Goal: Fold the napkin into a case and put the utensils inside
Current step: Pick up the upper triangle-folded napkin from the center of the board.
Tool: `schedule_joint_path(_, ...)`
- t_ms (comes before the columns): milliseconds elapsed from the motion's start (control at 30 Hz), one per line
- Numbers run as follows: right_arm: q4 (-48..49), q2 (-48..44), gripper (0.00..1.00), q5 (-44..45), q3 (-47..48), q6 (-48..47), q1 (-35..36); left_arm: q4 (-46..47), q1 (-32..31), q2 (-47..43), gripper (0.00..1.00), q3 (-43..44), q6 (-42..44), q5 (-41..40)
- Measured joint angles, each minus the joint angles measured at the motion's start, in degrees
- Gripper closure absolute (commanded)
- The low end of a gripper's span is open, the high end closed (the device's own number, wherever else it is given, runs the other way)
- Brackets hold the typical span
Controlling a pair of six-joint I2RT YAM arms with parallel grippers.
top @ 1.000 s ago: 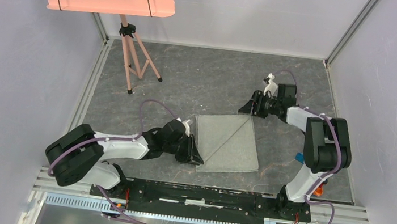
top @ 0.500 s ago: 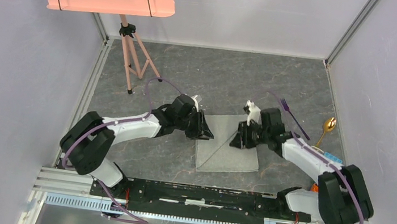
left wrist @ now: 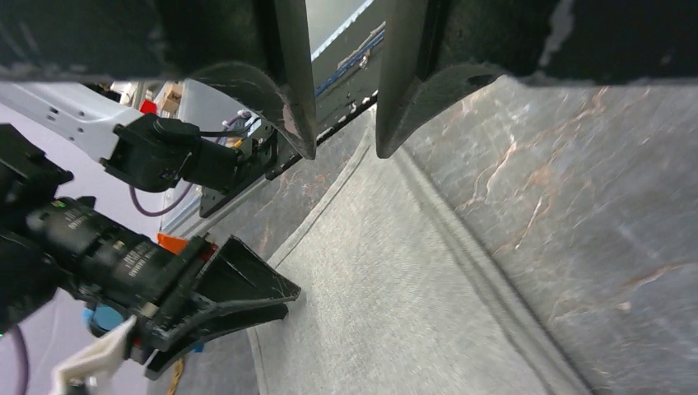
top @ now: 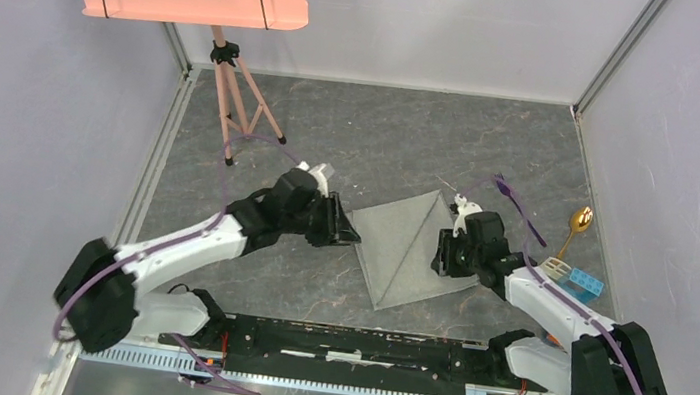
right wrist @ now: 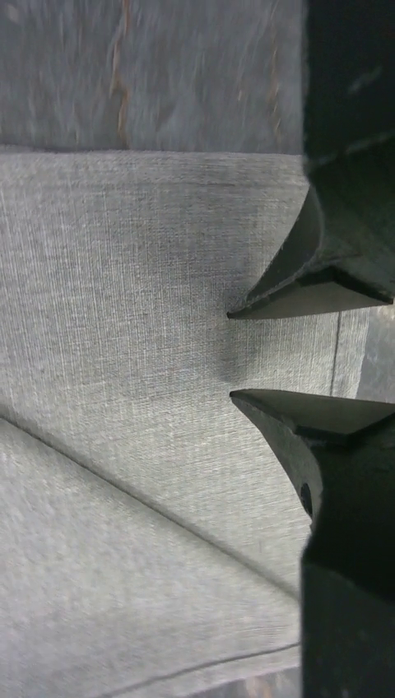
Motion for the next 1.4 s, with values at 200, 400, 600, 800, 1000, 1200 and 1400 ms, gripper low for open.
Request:
schedule_joint_path(200, -10.6, -1.44, 0.29, 10.1, 6.64, -2.12, 6.34, -9.68, 1.66, -18.8, 0.47, -3.32, 0.81, -6.99)
schedule_joint_path(400, -16.7, 0.26, 0.3, 16.2, 18.25, -0.68, 28.48, -18.62, 2.84, -29.86, 0.44, -4.57, 0.79, -13.88)
schedule_joint_path(600, -19.41, 13.66, 0.52, 20.15, 26.75, 4.09, 43.04, -22.56, 2.93, -34.23, 0.43, -5.25, 0.76, -16.87)
schedule_joint_path(800, -21.35, 18.64, 0.57, 22.82, 27.69, 6.34, 44.85, -24.44, 2.95, -35.58, 0.43, -5.27, 0.76, -17.53)
schedule_joint_path(1000, -21.38, 20.17, 0.62, 23.02, 27.71, 6.71, 45.83, -25.24, 2.95, -36.7, 0.42, -5.77, 0.76, -17.79)
schedule_joint_path(1200, -20.76, 22.27, 0.59, 22.56, 27.69, 6.69, 46.16, -25.38, 2.95, -35.52, 0.42, -5.77, 0.76, -17.79)
schedule_joint_path(1400, -20.15, 23.45, 0.55, 21.84, 27.69, 6.64, 46.21, -25.31, 2.95, -35.23, 0.42, -5.77, 0.76, -17.79)
